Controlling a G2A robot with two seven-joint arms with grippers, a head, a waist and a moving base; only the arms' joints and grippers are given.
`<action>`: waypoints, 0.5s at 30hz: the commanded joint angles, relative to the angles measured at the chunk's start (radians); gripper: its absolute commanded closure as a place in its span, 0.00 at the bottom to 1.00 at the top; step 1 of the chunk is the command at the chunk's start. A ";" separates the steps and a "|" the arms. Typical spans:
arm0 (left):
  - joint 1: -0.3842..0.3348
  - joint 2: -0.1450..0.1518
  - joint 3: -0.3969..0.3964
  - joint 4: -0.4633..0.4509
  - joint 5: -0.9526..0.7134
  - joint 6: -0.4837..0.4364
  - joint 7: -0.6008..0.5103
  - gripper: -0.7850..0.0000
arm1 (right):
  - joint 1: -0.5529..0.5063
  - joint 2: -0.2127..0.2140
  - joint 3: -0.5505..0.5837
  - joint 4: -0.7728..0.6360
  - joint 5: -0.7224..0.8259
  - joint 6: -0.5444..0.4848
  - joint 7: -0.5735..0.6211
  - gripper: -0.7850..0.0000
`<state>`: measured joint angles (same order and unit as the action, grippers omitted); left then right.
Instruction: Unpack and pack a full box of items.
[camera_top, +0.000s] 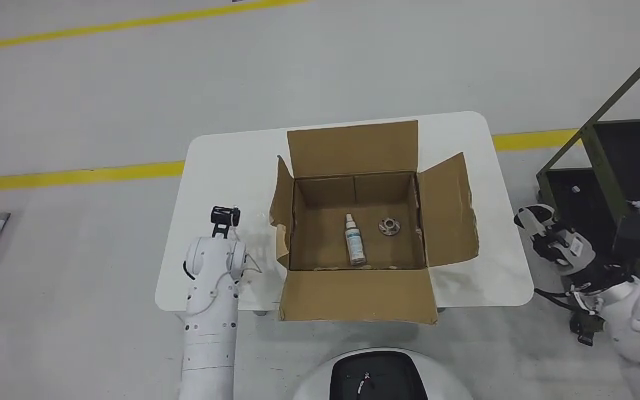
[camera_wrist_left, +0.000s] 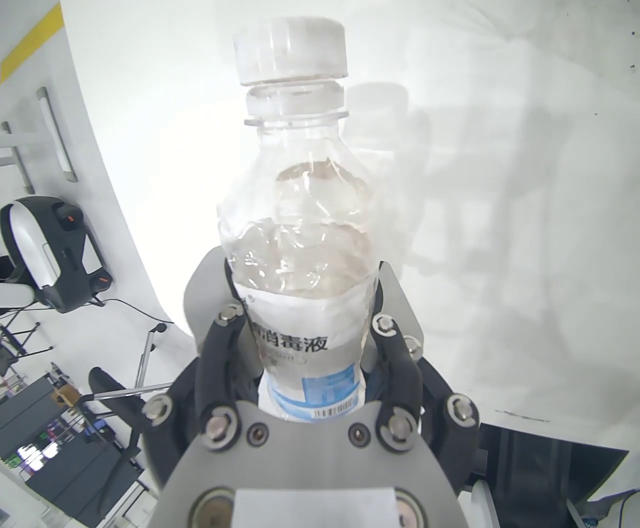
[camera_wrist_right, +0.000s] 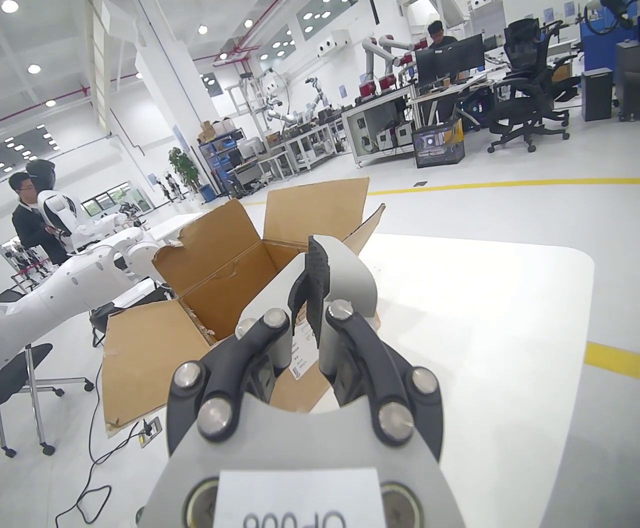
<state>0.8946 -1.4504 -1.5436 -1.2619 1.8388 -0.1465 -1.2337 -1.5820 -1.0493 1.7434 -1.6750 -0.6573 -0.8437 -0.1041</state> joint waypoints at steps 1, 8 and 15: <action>-0.003 0.001 0.002 0.002 0.001 0.000 0.000 0.00 | 0.003 0.000 0.000 0.001 0.001 0.001 0.003 1.00; 0.010 0.004 0.001 -0.058 -0.015 -0.005 -0.007 0.00 | 0.015 -0.001 -0.003 -0.005 -0.001 0.001 0.018 1.00; 0.069 0.007 -0.019 -0.271 -0.068 0.000 -0.046 0.00 | 0.027 0.000 0.020 -0.051 0.000 -0.003 0.032 1.00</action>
<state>0.9507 -1.4442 -1.5591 -1.4857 1.7823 -0.1448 -1.2690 -1.5573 -1.0494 1.7573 -1.7147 -0.6582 -0.8457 -0.0743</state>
